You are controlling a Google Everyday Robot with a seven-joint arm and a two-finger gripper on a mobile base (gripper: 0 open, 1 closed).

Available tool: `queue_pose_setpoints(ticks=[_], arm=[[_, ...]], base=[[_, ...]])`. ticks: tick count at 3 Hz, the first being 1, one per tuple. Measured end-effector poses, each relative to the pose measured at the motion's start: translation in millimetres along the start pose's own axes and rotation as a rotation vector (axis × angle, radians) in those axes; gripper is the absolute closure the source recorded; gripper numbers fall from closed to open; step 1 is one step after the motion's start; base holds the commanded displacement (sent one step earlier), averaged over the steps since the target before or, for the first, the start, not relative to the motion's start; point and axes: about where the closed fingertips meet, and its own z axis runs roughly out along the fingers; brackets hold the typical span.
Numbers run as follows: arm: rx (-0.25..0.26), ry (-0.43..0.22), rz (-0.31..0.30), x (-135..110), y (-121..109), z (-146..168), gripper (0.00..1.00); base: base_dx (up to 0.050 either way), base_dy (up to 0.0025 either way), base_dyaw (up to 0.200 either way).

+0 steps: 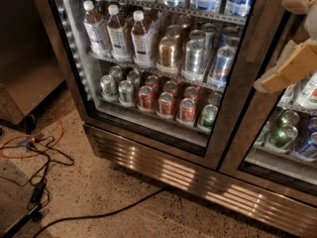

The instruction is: Open left fridge door

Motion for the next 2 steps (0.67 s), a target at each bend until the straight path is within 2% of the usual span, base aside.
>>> queue_pose_setpoints(ticks=[1, 2], arm=[[-0.003, 0.000, -0.003, -4.7, 1.9, 3.2, 0.00], [-0.025, 0.004, -0.031, -8.5, 10.3, 4.9, 0.00]], base=[[0.000, 0.00000, 0.000], [0.000, 0.00000, 0.000]])
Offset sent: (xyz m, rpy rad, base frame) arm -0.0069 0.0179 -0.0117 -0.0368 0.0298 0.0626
